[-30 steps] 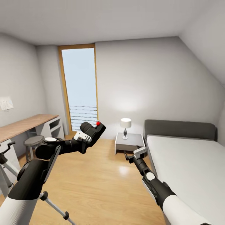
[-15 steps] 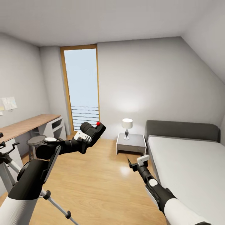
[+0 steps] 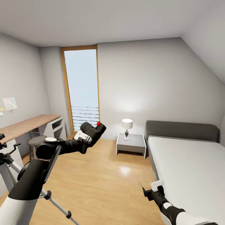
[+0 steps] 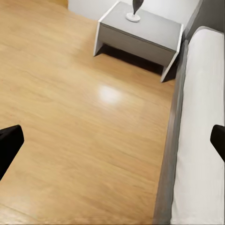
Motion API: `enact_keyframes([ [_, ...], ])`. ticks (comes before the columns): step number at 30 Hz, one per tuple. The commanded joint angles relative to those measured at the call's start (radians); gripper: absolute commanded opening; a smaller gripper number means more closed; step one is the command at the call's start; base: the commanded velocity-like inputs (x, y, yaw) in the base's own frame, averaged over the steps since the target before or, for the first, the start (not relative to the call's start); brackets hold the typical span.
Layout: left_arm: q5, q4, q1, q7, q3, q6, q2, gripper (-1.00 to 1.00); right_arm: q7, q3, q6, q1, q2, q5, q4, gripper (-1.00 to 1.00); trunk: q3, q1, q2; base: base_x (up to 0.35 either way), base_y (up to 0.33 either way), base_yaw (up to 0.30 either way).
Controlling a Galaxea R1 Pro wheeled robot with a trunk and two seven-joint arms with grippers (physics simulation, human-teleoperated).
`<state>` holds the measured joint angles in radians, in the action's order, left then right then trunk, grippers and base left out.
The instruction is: Attach the digital camera to the camera tripod in the bedroom.
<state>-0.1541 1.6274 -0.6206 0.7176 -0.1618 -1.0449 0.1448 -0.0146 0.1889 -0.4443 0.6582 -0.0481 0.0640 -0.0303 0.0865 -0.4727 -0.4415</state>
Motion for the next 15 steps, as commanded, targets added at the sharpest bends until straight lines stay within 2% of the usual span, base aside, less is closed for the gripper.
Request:
enact_keyframes([
  [1,-0.009,0.0,-0.001,0.011,-0.001,-0.002,0.0,-1.0,-0.002,0.0,-0.004,0.001,-0.002,0.007,-0.01,1.0,0.003,0.004,0.006,0.0,0.0,0.0],
  [6,-0.009,0.0,-0.001,0.011,-0.002,-0.002,-0.002,-1.0,-0.002,0.0,-0.002,0.0,-0.008,0.007,-0.033,1.0,0.019,0.023,0.041,0.0,0.0,0.0],
  [15,-0.01,0.0,-0.001,0.011,-0.01,-0.002,-0.003,-1.0,0.002,-0.001,0.002,-0.027,-0.008,0.007,-0.038,1.0,0.019,0.023,0.041,0.0,0.0,0.0],
])
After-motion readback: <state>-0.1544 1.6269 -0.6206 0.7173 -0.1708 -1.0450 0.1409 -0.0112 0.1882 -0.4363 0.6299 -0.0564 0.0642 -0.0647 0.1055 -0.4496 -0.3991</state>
